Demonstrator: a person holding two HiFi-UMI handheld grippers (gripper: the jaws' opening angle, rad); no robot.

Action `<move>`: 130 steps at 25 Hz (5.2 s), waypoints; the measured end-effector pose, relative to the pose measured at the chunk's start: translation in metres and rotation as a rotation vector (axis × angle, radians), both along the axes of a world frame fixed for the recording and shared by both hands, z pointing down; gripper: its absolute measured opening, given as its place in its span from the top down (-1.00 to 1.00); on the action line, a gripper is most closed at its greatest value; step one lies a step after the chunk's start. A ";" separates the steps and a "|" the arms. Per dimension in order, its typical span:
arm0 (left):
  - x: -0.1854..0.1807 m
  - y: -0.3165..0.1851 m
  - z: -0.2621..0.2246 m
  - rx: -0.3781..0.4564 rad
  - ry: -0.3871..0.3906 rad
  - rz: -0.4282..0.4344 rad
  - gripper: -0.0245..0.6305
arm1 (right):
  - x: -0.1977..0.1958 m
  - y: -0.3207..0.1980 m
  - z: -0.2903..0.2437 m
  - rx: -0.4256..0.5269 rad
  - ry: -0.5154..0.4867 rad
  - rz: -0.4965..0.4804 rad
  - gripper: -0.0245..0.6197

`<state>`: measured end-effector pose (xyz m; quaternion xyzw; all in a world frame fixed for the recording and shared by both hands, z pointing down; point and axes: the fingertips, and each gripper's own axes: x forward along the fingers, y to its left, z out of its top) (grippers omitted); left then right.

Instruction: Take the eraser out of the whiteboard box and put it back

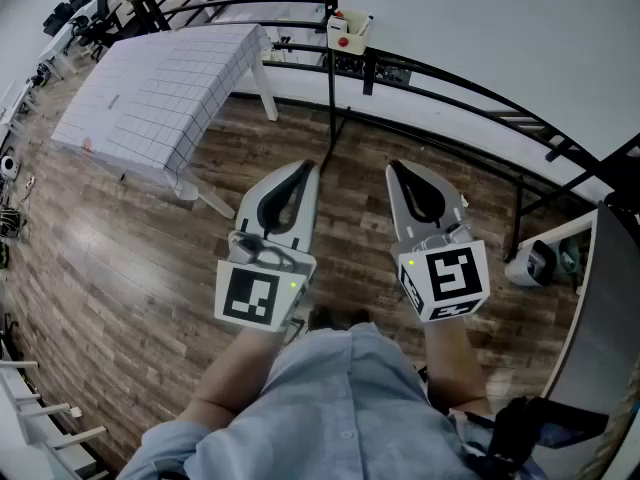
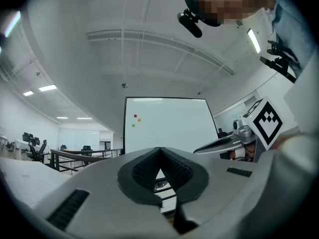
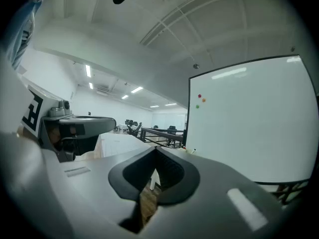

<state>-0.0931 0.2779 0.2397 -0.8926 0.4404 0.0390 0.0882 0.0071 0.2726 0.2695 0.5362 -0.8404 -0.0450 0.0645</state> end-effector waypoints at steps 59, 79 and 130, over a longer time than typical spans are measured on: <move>0.012 -0.168 0.029 -0.038 -0.013 -0.078 0.93 | 0.014 -0.172 0.032 -0.077 -0.043 -0.089 0.92; 0.008 -0.282 0.035 -0.051 0.010 -0.018 0.93 | 0.003 -0.285 0.019 -0.053 -0.007 -0.054 0.92; 0.031 -0.543 0.065 -0.141 -0.020 -0.129 0.93 | -0.014 -0.538 0.112 -0.284 0.178 -0.271 0.42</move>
